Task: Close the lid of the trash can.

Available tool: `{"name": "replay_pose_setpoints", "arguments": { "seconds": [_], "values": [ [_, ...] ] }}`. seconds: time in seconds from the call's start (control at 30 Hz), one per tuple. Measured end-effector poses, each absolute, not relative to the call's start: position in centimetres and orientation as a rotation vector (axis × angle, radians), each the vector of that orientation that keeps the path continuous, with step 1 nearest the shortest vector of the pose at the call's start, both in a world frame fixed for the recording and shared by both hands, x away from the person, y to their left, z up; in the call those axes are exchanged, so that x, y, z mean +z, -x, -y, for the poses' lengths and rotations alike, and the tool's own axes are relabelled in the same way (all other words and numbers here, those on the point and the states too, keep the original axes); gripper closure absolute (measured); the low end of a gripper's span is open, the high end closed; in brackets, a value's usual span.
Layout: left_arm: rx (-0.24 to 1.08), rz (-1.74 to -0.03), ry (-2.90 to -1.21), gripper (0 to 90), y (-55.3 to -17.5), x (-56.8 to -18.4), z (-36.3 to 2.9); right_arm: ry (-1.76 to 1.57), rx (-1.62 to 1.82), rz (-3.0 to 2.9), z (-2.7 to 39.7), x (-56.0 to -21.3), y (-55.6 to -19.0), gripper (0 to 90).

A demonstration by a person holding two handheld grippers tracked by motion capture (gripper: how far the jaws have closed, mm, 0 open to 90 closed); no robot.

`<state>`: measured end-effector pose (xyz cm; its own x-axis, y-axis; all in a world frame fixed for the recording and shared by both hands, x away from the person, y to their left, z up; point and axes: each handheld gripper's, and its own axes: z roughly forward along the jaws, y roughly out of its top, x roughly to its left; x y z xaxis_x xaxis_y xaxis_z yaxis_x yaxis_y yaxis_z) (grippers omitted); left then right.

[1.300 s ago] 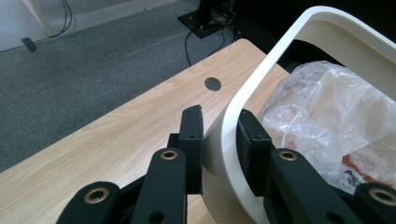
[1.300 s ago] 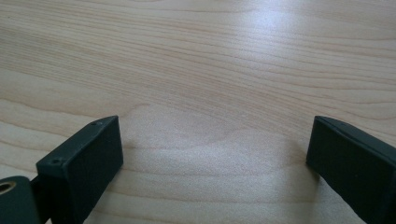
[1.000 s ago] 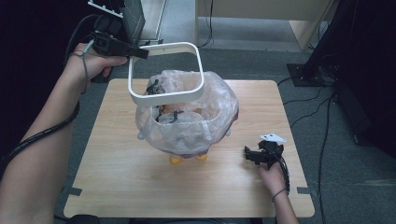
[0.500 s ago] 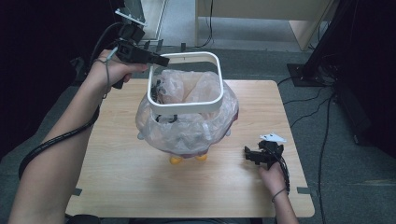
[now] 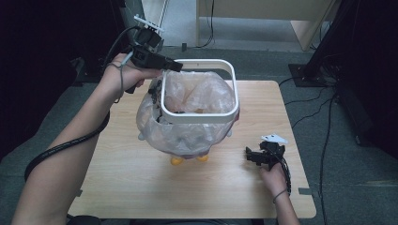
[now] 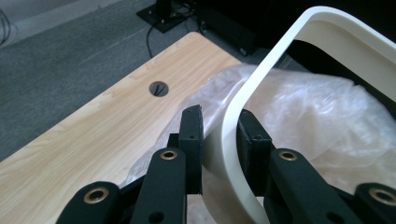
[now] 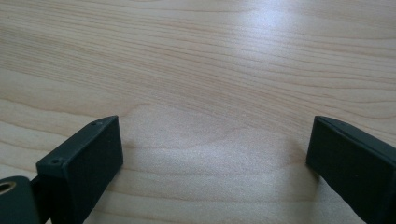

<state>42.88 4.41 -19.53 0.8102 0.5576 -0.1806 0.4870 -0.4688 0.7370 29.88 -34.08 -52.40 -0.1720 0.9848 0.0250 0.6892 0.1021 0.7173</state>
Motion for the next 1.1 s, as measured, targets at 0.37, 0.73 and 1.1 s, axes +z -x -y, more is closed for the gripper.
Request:
{"name": "replay_pose_setpoints", "arguments": {
  "seconds": [0.37,0.73,1.1],
  "values": [
    [0.158,-0.829,-2.135,76.4,-42.5,-21.2,-7.3,-1.632,0.834,-1.921,34.1,-52.4,-29.8,3.4],
    [0.148,-0.827,-2.104,76.1,-42.4,-21.3,-7.9,-1.632,0.834,-1.921,34.1,-52.4,-29.8,3.4],
    [0.156,-0.812,-2.100,75.1,-42.3,-21.6,-8.3,-1.632,0.835,-1.921,34.1,-52.4,-29.8,3.4]
  ]
}}
